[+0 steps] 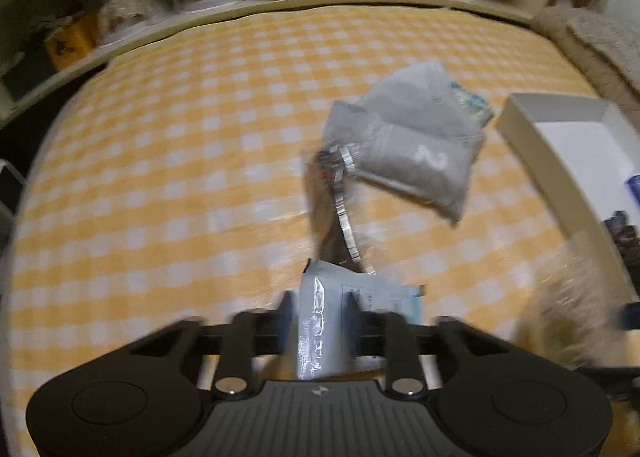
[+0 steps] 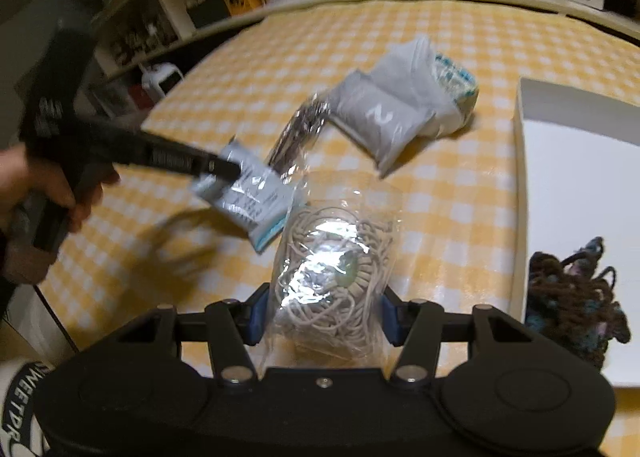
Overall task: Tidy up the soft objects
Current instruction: 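Grasp the clear cord bag with the right tool while the left tool grasps the white sachet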
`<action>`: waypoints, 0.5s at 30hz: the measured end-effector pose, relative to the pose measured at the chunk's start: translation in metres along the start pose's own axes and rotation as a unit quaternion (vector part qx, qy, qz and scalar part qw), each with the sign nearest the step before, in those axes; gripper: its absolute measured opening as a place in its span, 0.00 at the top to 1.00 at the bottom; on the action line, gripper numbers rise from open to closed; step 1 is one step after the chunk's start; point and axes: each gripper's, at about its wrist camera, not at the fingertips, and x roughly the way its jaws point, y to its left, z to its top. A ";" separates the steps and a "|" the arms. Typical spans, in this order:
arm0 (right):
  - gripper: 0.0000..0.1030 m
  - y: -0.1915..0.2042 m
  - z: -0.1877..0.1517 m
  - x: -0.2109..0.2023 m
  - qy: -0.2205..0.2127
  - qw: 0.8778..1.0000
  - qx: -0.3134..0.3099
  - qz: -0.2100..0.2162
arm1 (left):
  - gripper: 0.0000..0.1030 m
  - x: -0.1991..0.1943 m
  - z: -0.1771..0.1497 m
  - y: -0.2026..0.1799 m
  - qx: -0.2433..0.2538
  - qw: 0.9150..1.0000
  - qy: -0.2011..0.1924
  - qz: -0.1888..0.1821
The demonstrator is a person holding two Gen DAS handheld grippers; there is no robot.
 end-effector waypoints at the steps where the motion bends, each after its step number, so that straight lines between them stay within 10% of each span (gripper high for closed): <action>1: 0.47 -0.002 0.001 -0.002 -0.006 1.000 0.004 0.001 | 0.17 0.001 -0.001 0.000 -0.003 1.000 0.003 0.011; 15: 0.46 -0.015 0.008 -0.010 -0.030 0.999 0.034 0.006 | 0.01 0.027 -0.006 -0.022 0.046 0.998 0.044 0.020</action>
